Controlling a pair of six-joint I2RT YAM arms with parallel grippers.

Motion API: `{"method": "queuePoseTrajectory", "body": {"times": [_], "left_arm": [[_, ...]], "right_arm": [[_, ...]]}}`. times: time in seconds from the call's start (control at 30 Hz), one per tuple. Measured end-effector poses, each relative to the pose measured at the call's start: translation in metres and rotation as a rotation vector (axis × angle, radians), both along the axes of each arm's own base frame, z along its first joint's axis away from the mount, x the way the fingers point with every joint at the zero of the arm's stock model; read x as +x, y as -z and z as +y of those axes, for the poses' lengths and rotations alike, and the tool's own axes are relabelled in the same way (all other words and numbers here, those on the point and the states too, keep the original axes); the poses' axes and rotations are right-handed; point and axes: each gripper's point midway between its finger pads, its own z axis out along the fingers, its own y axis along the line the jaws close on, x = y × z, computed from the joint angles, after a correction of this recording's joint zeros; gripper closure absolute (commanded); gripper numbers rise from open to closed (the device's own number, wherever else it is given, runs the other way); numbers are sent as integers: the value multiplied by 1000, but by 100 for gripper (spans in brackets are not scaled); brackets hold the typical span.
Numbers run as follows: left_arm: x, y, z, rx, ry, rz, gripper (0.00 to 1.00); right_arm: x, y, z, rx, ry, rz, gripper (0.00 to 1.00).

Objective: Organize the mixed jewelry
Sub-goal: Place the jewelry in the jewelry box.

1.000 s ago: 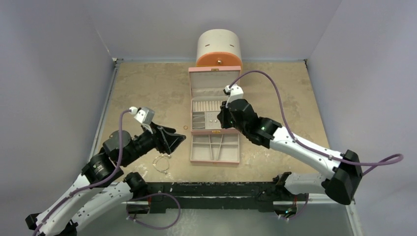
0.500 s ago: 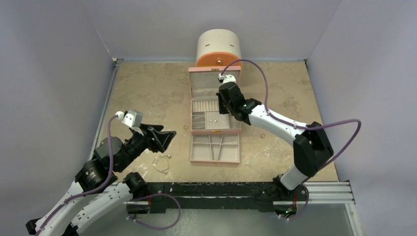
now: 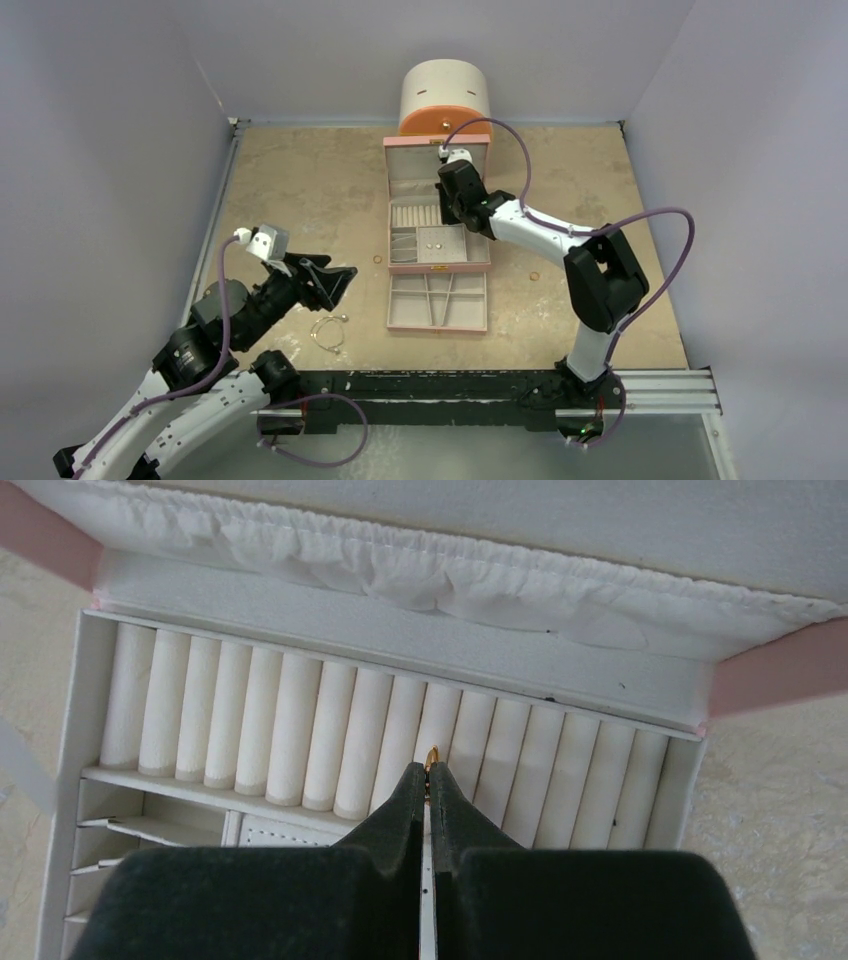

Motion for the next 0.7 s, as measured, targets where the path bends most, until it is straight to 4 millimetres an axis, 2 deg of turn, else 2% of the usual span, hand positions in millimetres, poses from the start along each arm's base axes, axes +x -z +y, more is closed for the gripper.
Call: {"method": "queuePoseTrajectory", "body": {"times": [0.53,0.7], "left_arm": [[0,0,1,1,-5,0,34],[1,0,1,1,-6,0,34]], "right_arm": [[5,0,-2,17,23,-5,100],[10,11,-1,24,41,5,100]]}}
